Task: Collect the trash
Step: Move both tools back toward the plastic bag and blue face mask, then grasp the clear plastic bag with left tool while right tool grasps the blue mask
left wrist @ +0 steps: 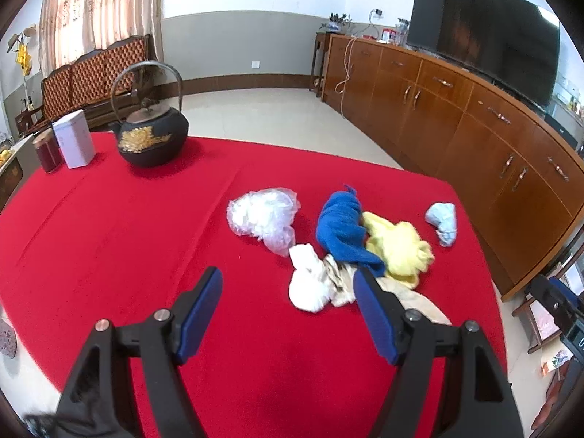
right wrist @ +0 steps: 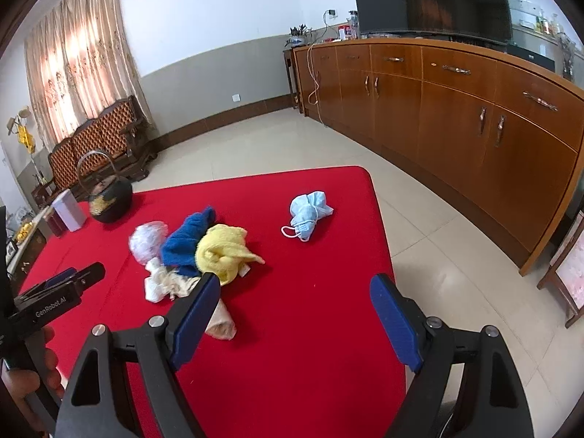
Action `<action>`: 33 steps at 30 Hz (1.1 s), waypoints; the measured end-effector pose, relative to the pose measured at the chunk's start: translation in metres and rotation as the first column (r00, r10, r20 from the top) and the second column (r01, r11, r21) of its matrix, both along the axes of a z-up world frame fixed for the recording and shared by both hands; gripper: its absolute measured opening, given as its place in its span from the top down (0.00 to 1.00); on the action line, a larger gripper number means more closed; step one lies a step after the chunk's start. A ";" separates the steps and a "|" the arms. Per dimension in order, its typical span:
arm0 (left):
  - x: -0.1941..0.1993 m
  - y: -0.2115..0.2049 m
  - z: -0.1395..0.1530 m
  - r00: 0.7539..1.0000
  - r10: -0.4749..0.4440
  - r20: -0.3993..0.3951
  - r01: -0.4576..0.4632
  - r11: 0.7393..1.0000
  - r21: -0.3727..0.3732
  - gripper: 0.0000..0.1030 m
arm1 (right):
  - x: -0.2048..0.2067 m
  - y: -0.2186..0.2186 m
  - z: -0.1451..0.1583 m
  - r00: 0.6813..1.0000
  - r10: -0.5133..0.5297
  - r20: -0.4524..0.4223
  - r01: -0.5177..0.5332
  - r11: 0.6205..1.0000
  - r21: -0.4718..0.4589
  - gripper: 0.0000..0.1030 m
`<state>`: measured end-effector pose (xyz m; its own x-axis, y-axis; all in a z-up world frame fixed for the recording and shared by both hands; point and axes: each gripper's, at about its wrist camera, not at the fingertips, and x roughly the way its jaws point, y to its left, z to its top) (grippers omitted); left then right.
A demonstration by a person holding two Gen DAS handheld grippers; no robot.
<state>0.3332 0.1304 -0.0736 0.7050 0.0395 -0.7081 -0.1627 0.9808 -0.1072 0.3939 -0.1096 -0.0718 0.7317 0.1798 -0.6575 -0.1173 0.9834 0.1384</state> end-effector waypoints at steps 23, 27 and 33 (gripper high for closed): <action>0.087 0.008 -0.052 0.997 0.028 -0.070 -0.026 0.999 0.028 0.27 | 0.158 0.016 -0.086 0.989 -0.054 -0.141 0.047 0.998 -0.051 0.17; 0.091 0.007 -0.058 0.996 0.031 -0.079 -0.029 0.999 0.028 0.27 | 0.174 0.017 -0.098 0.985 -0.064 -0.160 0.056 0.997 -0.050 0.17; 0.092 0.004 -0.064 0.996 0.006 -0.093 -0.004 1.000 0.020 0.48 | 0.182 0.015 -0.100 0.988 -0.043 -0.146 0.041 0.999 -0.017 0.21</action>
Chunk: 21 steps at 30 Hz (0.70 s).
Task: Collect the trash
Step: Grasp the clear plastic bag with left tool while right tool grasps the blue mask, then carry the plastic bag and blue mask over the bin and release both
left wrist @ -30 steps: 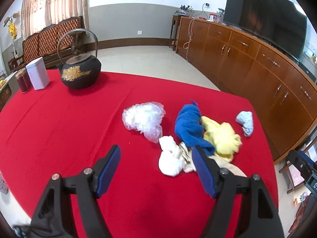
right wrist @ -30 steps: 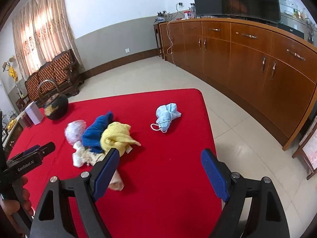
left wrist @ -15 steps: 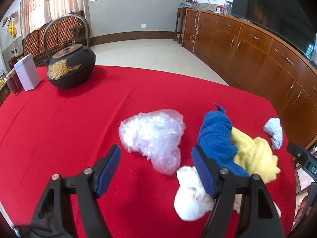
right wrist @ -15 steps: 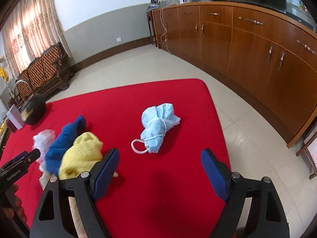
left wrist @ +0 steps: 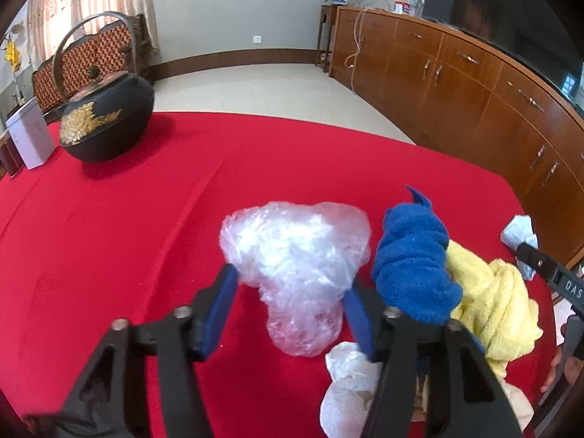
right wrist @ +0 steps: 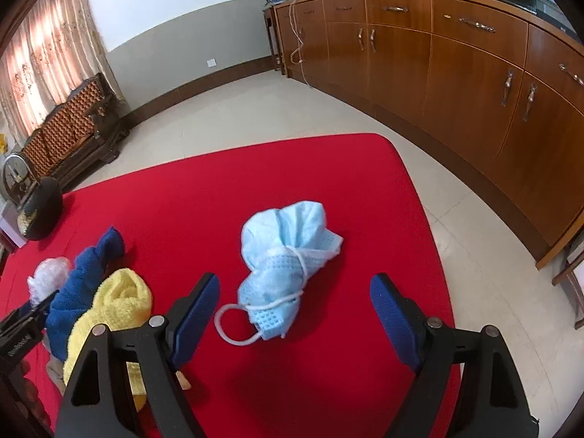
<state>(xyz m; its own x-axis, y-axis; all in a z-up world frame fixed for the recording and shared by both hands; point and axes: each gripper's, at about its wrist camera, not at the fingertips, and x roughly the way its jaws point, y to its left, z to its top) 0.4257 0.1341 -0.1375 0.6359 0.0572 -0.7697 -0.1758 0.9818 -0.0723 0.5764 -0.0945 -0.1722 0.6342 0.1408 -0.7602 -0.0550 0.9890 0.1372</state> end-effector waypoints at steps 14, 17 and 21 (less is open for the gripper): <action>-0.013 0.003 0.008 1.000 0.006 0.031 -0.006 1.000 -0.003 0.76 | -0.022 0.010 0.008 0.994 0.106 0.037 -0.106 0.994 0.000 0.73; -0.019 0.005 0.011 0.999 0.005 0.032 -0.005 1.000 -0.005 0.76 | -0.033 0.008 0.014 0.993 0.114 0.042 -0.115 0.993 0.006 0.73; -0.033 0.006 0.021 0.999 0.004 0.050 -0.003 1.000 -0.013 0.77 | -0.056 0.003 0.022 0.992 0.117 0.044 -0.118 0.993 0.018 0.73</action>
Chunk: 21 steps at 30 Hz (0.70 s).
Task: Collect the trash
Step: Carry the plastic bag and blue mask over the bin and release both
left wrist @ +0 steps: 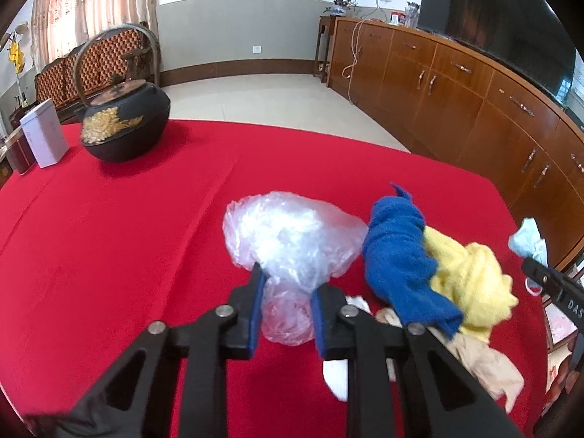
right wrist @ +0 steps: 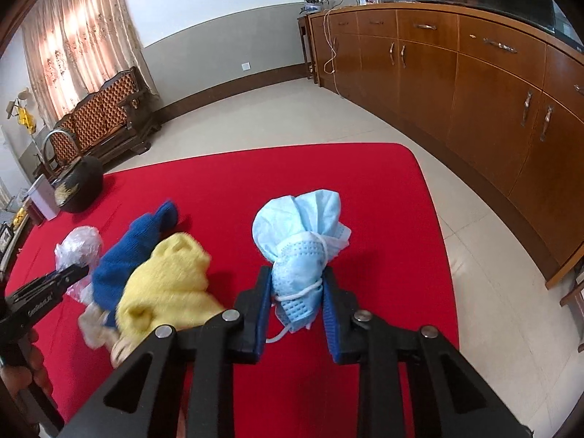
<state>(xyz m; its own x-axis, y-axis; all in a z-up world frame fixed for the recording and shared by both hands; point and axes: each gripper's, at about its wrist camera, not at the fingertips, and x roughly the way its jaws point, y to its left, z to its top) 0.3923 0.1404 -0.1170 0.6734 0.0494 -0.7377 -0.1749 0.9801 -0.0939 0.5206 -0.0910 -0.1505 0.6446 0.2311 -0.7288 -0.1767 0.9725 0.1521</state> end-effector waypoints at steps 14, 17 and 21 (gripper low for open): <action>-0.077 -0.016 0.052 0.995 -0.069 0.077 0.071 0.997 -0.023 0.77 | -0.126 -0.026 0.040 0.999 0.031 0.039 -0.032 0.999 0.020 0.73; -0.094 -0.023 0.058 0.992 -0.091 0.084 0.094 0.995 -0.031 0.77 | -0.151 -0.034 0.050 0.999 0.021 0.046 -0.023 0.999 0.033 0.73; -0.114 -0.035 0.065 0.987 -0.130 0.094 0.134 0.990 -0.038 0.76 | -0.188 -0.049 0.059 0.999 0.001 0.053 -0.004 0.999 0.050 0.73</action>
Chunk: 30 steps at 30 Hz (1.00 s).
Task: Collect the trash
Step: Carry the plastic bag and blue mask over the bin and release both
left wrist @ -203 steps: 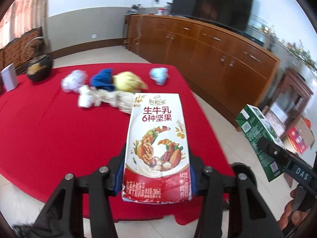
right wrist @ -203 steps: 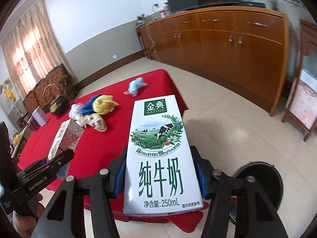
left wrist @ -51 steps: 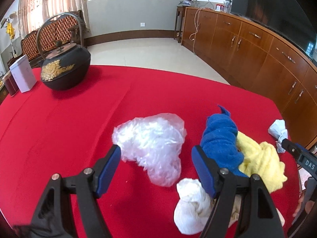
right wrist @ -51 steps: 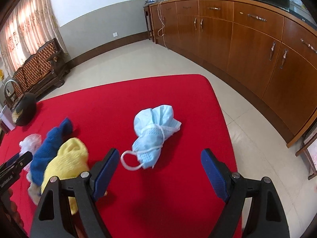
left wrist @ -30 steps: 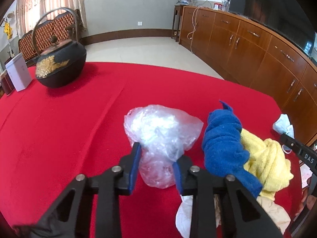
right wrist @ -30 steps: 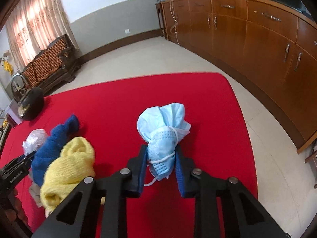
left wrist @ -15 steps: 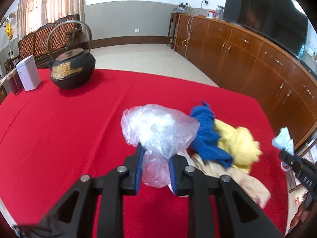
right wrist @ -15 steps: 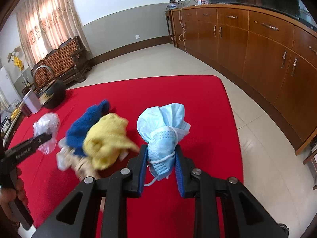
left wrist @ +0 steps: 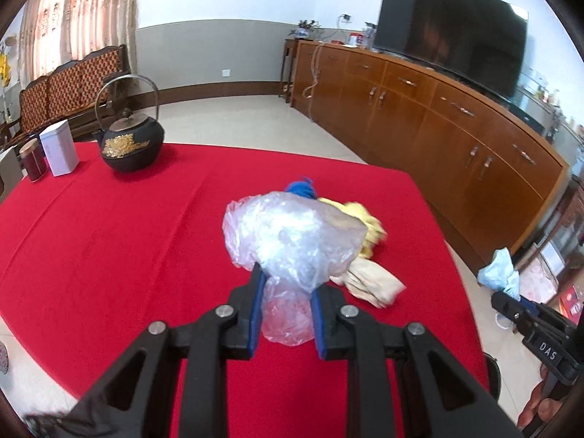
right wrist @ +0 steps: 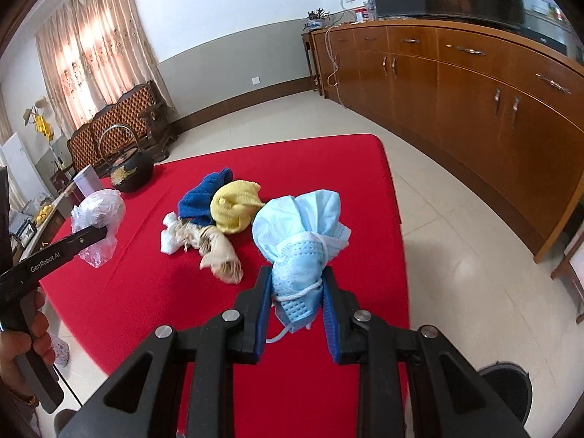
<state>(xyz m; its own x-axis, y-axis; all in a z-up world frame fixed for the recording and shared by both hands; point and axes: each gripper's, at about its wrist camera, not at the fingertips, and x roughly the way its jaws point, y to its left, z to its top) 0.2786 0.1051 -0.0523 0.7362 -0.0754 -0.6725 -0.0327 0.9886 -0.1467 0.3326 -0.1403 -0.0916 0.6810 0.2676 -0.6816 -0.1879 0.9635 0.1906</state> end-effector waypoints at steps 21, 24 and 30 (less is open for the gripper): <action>-0.087 -0.158 -0.003 0.942 -0.333 -0.025 0.332 0.942 -0.046 0.76 | -0.157 -0.120 0.020 0.973 -0.229 0.020 0.229 0.973 0.015 0.73; -0.096 -0.191 -0.006 0.916 -0.400 -0.030 0.399 0.916 -0.048 0.76 | -0.175 -0.148 0.015 0.957 -0.291 0.011 0.291 0.957 0.017 0.73; -0.110 -0.253 -0.021 0.861 -0.505 -0.060 0.502 0.863 -0.052 0.76 | -0.206 -0.206 -0.003 0.914 -0.406 -0.024 0.406 0.914 0.013 0.73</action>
<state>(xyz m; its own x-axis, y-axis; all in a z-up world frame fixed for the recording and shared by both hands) 0.1687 -0.1477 -0.0730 0.5437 -0.4466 -0.7106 0.4570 0.8677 -0.1957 0.1263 -0.3459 -0.0944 0.7196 -0.0177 -0.6942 0.2232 0.9525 0.2071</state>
